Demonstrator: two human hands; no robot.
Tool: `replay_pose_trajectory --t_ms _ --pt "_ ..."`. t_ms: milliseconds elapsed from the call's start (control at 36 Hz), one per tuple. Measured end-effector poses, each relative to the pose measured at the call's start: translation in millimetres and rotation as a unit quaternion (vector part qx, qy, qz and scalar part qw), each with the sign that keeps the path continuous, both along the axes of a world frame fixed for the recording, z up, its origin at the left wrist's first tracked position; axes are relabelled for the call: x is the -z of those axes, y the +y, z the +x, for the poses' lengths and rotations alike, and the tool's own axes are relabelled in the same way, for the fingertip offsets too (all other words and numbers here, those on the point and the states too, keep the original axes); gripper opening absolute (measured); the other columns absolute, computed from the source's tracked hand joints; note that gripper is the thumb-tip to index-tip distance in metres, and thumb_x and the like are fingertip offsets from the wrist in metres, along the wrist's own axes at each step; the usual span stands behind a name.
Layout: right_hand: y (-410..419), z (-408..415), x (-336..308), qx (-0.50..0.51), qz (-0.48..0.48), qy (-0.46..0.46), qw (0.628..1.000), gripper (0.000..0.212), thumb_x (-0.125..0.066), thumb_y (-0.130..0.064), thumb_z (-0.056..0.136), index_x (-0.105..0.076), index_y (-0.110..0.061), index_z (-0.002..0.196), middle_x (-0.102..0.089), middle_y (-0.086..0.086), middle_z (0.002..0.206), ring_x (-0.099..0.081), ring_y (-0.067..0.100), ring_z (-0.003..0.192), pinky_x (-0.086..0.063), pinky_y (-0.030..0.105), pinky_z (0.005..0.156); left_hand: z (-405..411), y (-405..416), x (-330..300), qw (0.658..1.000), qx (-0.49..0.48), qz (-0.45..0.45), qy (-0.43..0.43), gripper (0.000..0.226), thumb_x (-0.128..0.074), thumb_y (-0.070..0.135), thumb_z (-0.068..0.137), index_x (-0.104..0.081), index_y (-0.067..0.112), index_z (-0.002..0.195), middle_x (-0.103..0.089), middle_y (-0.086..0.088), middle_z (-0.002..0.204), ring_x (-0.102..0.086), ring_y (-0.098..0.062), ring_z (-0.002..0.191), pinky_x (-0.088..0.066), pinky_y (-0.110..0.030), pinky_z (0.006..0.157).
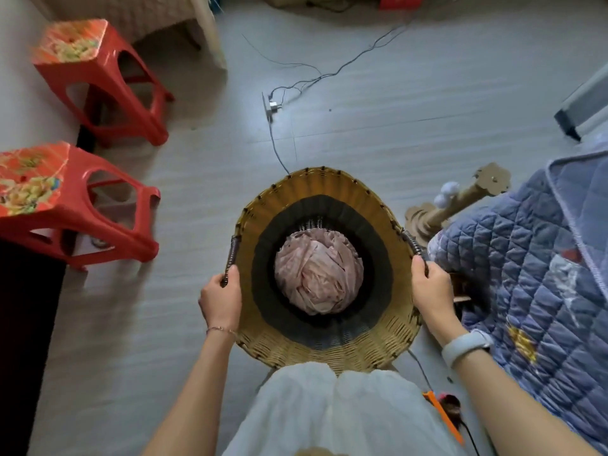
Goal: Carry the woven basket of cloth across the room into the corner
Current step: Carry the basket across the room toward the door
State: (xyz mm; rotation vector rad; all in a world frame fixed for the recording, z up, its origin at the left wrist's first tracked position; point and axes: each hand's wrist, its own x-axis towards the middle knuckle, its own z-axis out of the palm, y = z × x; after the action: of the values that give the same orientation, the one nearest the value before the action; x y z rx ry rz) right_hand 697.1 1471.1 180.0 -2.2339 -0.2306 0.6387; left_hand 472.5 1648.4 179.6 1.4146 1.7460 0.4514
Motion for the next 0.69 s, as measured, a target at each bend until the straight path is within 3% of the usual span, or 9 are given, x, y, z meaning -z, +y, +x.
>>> replay_pose_trajectory --t_ms 167,250,306,417,528,694 --pt "66 59 -4 0.055 0.000 -0.009 0.998 0.035 -0.038 -0.024 0.096 -0.051 -0.004 0.071 -0.052 0.012 0.070 -0.049 0.024 0.074 -0.035 0.030 0.072 97 89 -7 0.998 0.048 -0.021 -0.018 0.036 -0.046 0.031 0.093 -0.049 0.013 0.062 -0.050 -0.011 0.066 -0.044 -0.026 0.068 -0.035 -0.033 0.064" --pt "83 89 -8 0.091 0.006 -0.019 0.996 0.040 -0.038 -0.022 0.096 -0.044 -0.011 0.058 -0.045 0.003 0.058 -0.044 0.022 0.064 -0.034 0.029 0.064 138 111 -8 0.996 0.073 -0.038 -0.015 0.038 -0.044 0.032 0.094 -0.047 0.014 0.060 -0.041 -0.004 0.056 -0.038 -0.023 0.060 -0.032 -0.031 0.060" --pt "97 114 -16 0.108 0.022 -0.024 0.994 0.040 -0.038 -0.021 0.096 -0.043 -0.013 0.057 -0.044 0.002 0.057 -0.041 0.019 0.058 -0.033 0.029 0.054 165 127 -8 0.995 0.087 -0.041 -0.016 0.038 -0.044 0.032 0.094 -0.046 0.014 0.060 -0.040 -0.003 0.056 -0.037 -0.021 0.058 -0.029 -0.030 0.056" --pt "129 165 -22 0.106 0.019 -0.021 0.994 0.038 -0.038 -0.023 0.097 -0.044 -0.015 0.060 -0.044 0.001 0.059 -0.040 0.010 0.056 -0.032 0.021 0.051 226 159 -8 0.994 0.097 -0.039 -0.023 0.041 -0.043 0.029 0.094 -0.042 0.015 0.055 -0.035 -0.003 0.054 -0.033 -0.019 0.054 -0.026 -0.027 0.054" --pt "147 217 -12 0.120 0.012 0.012 0.993 0.032 -0.037 -0.022 0.097 -0.050 -0.005 0.074 -0.044 0.001 0.060 -0.040 0.009 0.056 -0.032 0.020 0.051 283 174 1 0.992 0.111 -0.054 -0.012 0.040 -0.043 0.028 0.095 -0.042 0.012 0.058 -0.033 -0.004 0.055 -0.029 -0.016 0.052 -0.022 -0.025 0.051" --pt "178 337 7 0.130 0.007 0.022 0.991 0.045 -0.039 -0.022 0.096 -0.031 -0.016 0.052 -0.033 0.002 0.053 -0.032 0.020 0.057 -0.025 0.030 0.051 384 210 9 0.993 0.107 -0.033 0.043 0.037 -0.043 0.030 0.093 -0.045 0.006 0.065 -0.035 -0.006 0.058 -0.032 -0.021 0.058 -0.022 -0.029 0.051"
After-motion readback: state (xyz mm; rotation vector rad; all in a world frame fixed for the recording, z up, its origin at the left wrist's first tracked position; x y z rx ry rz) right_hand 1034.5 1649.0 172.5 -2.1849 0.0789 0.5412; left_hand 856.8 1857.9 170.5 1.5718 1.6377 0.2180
